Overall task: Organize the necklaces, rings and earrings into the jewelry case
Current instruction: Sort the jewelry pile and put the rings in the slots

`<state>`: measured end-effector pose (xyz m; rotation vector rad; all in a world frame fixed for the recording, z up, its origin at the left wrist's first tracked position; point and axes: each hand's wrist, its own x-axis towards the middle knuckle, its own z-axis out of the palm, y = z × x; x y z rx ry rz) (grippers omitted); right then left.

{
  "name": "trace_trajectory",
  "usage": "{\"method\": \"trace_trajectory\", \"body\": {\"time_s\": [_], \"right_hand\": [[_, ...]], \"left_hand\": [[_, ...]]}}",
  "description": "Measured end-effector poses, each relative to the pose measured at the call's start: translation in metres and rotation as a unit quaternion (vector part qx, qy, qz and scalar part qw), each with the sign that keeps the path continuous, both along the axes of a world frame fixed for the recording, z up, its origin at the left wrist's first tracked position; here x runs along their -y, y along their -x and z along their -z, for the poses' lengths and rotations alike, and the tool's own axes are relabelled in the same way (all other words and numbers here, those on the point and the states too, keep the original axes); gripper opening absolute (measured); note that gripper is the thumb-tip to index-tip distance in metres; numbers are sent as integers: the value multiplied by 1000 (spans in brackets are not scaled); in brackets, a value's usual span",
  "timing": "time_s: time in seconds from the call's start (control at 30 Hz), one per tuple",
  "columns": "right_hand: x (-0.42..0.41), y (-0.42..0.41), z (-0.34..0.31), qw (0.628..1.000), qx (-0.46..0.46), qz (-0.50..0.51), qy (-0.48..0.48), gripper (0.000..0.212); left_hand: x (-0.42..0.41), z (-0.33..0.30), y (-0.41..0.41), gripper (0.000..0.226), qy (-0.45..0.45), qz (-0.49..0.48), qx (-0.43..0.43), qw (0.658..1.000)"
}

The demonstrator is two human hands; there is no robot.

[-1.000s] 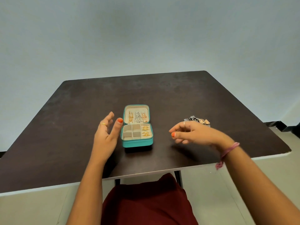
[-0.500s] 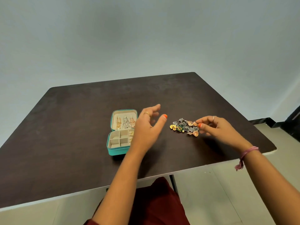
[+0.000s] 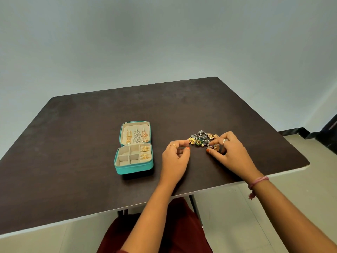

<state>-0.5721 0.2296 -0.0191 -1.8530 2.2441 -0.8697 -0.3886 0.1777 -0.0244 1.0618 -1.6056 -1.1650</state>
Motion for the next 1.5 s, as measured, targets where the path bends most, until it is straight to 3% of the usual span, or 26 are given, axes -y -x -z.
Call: {"method": "trace_trajectory", "body": {"time_s": [0.23, 0.37, 0.5, 0.67, 0.77, 0.87, 0.93, 1.13, 1.3, 1.5], "right_hand": [[-3, -4, 2, 998, -18, 25, 46, 14], [-9, -13, -10, 978, 162, 14, 131, 8], [-13, -26, -17, 943, 312, -73, 89, 10], [-12, -36, -21, 921, 364, -127, 48, 14], [-9, -27, -27, 942, 300, -151, 24, 19], [5, -5, -28, 982, 170, -42, 67, 17], [16, 9, -29, 998, 33, 25, 41, 16], [36, 11, -31, 978, -198, 42, -50, 25], [46, 11, -32, 959, -271, 51, -67, 25], [53, 15, -27, 955, -278, 43, -99, 26]], "left_hand": [[-3, 1, 2, 21, 40, 51, 50, 997], [-7, -2, 1, 28, 35, 107, 33, 993], [-6, -6, -3, 31, 18, 138, -13, 990], [-4, -5, -6, 27, -6, 119, -62, 991], [-3, -3, -5, 26, -14, 100, -68, 993], [-5, -2, -2, 23, -17, 89, -61, 994], [-6, -2, -1, 25, -19, 90, -64, 994], [-6, -3, -1, 24, -10, 90, -43, 995], [-6, -3, -2, 17, -6, 88, -23, 996], [-7, -5, -2, 16, -7, 86, -19, 996]]}}
